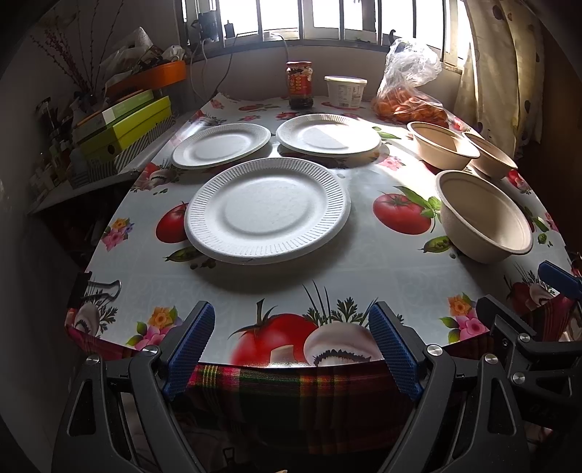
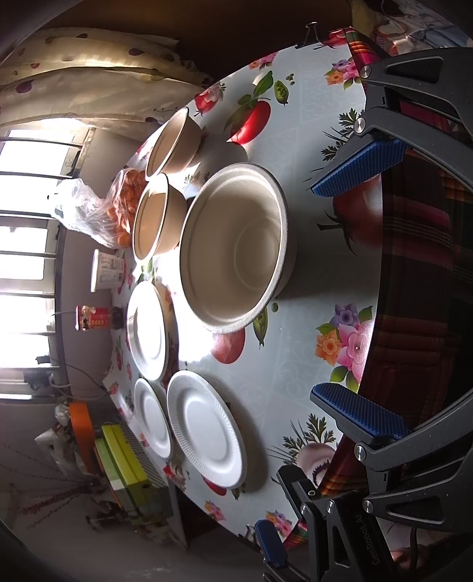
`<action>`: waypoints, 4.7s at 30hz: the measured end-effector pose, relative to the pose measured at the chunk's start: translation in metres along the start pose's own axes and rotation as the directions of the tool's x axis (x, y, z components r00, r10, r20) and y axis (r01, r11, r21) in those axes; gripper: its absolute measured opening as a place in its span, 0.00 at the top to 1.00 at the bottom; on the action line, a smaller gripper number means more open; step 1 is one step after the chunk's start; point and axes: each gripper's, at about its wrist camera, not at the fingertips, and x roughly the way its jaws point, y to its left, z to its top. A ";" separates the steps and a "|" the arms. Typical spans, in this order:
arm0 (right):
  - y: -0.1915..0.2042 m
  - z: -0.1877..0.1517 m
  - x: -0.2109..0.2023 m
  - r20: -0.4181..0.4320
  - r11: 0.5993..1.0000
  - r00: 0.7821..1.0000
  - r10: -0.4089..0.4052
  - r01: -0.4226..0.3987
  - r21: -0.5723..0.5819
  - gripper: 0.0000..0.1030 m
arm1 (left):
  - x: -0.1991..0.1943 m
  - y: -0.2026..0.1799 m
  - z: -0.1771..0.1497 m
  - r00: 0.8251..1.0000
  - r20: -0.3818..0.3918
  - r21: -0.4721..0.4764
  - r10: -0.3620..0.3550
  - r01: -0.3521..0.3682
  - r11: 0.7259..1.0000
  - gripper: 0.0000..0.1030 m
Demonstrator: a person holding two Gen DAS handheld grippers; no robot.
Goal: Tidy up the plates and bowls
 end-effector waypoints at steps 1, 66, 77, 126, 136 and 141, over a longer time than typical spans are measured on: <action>0.000 0.000 0.000 0.000 1.000 1.000 0.000 0.000 -0.001 0.00 | 0.000 0.000 0.000 1.000 0.000 -0.001 0.000 0.000 1.000 0.15; 0.046 0.173 -0.012 0.092 0.952 0.953 0.288 -0.275 -0.136 0.00 | -0.004 0.117 0.113 0.998 0.055 -0.125 -0.003 0.010 0.992 0.15; 0.074 0.276 0.056 -0.026 0.900 0.915 0.402 -0.400 -0.172 0.03 | 0.021 0.174 0.174 0.999 0.038 -0.248 0.025 -0.015 0.969 0.16; 0.137 0.327 0.320 -0.527 0.799 0.680 0.509 -0.601 -0.005 0.67 | 0.196 0.230 0.198 0.937 -0.255 -0.469 -0.238 0.095 0.878 0.59; 0.137 0.321 0.325 -0.538 0.803 0.676 0.504 -0.596 0.002 0.77 | 0.205 0.231 0.192 0.929 -0.270 -0.489 -0.252 0.093 0.867 0.80; 0.136 0.320 0.325 -0.537 0.808 0.685 0.492 -0.589 -0.011 0.85 | 0.206 0.230 0.191 0.930 -0.275 -0.489 -0.245 0.084 0.868 0.84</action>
